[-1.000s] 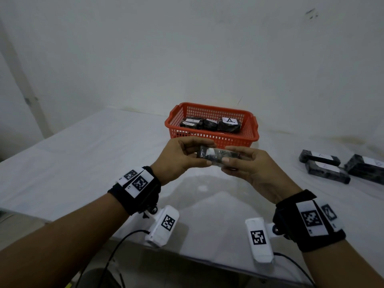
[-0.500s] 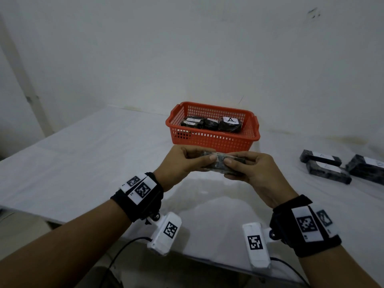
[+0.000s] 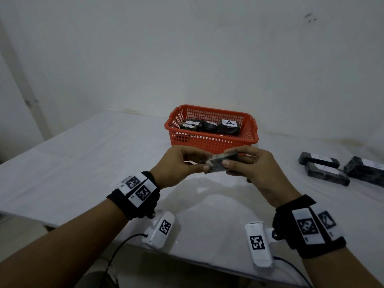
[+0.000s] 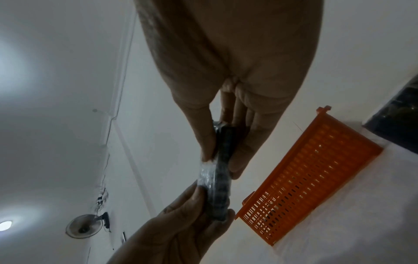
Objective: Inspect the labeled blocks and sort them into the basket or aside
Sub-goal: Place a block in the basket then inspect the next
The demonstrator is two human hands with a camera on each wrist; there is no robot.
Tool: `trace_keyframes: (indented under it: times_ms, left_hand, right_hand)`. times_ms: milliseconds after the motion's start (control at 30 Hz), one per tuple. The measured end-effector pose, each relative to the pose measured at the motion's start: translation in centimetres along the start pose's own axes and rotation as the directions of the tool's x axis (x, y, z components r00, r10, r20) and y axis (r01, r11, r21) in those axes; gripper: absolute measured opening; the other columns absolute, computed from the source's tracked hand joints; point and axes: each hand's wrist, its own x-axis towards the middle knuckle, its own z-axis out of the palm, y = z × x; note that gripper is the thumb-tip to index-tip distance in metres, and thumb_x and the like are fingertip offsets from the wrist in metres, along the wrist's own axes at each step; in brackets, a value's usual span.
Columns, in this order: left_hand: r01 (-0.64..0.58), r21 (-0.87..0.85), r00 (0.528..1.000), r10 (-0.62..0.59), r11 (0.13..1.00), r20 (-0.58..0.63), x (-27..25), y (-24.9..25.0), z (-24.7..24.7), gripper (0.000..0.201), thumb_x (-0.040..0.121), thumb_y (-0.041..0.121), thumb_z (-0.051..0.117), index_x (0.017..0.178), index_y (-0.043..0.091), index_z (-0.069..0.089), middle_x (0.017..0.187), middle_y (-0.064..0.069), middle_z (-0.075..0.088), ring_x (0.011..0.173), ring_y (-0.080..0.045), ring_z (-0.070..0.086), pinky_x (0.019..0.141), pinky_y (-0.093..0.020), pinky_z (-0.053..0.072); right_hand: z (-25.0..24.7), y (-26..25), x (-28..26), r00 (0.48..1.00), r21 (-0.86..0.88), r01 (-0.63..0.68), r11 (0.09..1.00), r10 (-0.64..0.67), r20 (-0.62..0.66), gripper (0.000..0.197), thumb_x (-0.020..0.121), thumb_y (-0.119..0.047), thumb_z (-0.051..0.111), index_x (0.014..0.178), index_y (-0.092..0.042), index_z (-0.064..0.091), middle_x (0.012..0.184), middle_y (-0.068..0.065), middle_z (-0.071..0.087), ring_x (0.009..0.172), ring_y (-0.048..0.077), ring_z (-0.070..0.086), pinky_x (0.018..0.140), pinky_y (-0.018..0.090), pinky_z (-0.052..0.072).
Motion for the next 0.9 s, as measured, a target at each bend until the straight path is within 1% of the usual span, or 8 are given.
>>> trace_keyframes:
  times_ms: [100,200,267,400,567,667,800,900]
  left_hand:
    - [0.011,0.043,0.999,-0.01,0.999,-0.03,0.3,0.2,-0.2,0.027,0.081,0.004,0.082,0.107,0.012,0.076,0.1,0.003,0.079,0.095,-0.01,0.075,0.086,-0.023,0.06]
    - [0.057,-0.046,0.996,-0.06,0.997,-0.059,0.3,0.0,0.1,0.026,0.08,-0.002,0.082,0.103,0.006,0.073,0.099,-0.001,0.079,0.094,-0.015,0.076,0.086,-0.027,0.061]
    - [0.062,-0.061,0.996,-0.066,0.996,-0.059,0.1,0.0,0.7,0.026,0.079,-0.003,0.082,0.1,0.008,0.072,0.099,-0.002,0.079,0.094,-0.016,0.076,0.087,-0.029,0.061]
    - [0.013,-0.115,0.995,-0.023,0.993,-0.092,0.1,0.3,1.8,0.027,0.077,-0.005,0.082,0.099,0.004,0.071,0.101,-0.006,0.079,0.097,-0.017,0.076,0.085,-0.025,0.06]
    - [-0.026,-0.079,0.994,0.017,0.997,-0.105,0.3,0.4,2.3,0.025,0.081,0.001,0.082,0.103,0.007,0.071,0.106,-0.001,0.077,0.105,-0.009,0.072,0.087,-0.027,0.06]
    - [0.011,-0.139,1.0,-0.009,0.99,0.016,-0.2,0.7,2.2,0.045,0.081,0.01,0.084,0.122,0.012,0.065,0.121,0.002,0.073,0.117,-0.008,0.068,0.096,-0.028,0.057]
    - [0.136,-0.177,0.984,-0.112,0.975,0.141,-0.9,1.5,2.0,0.079,0.078,0.053,0.081,0.144,0.021,0.053,0.136,0.01,0.065,0.123,0.0,0.062,0.095,-0.021,0.054]
    - [0.09,-0.133,0.985,-0.069,0.987,0.158,-1.1,2.1,2.0,0.046,0.093,0.04,0.069,0.132,0.017,0.067,0.127,0.003,0.072,0.119,-0.009,0.067,0.104,-0.031,0.053]
  right_hand:
    - [-0.2,-0.1,0.0,0.996,0.109,-0.043,0.993,0.034,0.079,0.025,0.084,-0.028,0.075,0.103,-0.013,0.081,0.109,0.009,0.079,0.106,0.024,0.074,0.09,0.035,0.06]
    - [-0.3,-0.1,0.2,0.995,0.208,-0.071,0.976,0.054,0.089,0.018,0.092,-0.015,0.067,0.104,-0.012,0.08,0.112,0.011,0.079,0.109,0.03,0.073,0.089,0.031,0.061]
    - [-0.4,-0.2,0.5,0.988,0.179,-0.102,0.978,0.079,0.135,0.023,0.095,-0.012,0.067,0.115,-0.006,0.075,0.117,0.014,0.077,0.115,0.035,0.071,0.094,0.035,0.06]
    - [-0.2,-0.2,0.4,0.95,0.177,-0.22,0.959,0.169,0.261,0.049,0.087,-0.034,0.069,0.131,-0.013,0.067,0.127,0.011,0.074,0.123,0.033,0.067,0.107,0.043,0.054]
    - [-0.3,-0.1,0.3,0.95,0.161,-0.201,0.966,0.153,0.271,0.051,0.088,-0.035,0.066,0.131,-0.009,0.066,0.127,0.012,0.073,0.124,0.03,0.067,0.11,0.042,0.05]
    - [-0.4,0.0,0.0,0.967,0.107,-0.123,0.987,0.095,0.235,0.041,0.091,-0.032,0.07,0.124,-0.008,0.073,0.125,0.009,0.075,0.125,0.025,0.067,0.11,0.038,0.048]
    - [-0.8,0.3,-0.2,0.98,0.079,-0.107,0.991,0.091,0.178,0.051,0.076,-0.034,0.087,0.121,-0.014,0.074,0.121,0.006,0.077,0.121,0.019,0.069,0.115,0.042,0.046]
    - [-0.8,0.4,-0.4,0.977,0.052,-0.128,0.99,0.116,0.181,0.062,0.07,-0.033,0.091,0.125,-0.014,0.071,0.12,0.006,0.077,0.119,0.018,0.071,0.113,0.042,0.048]
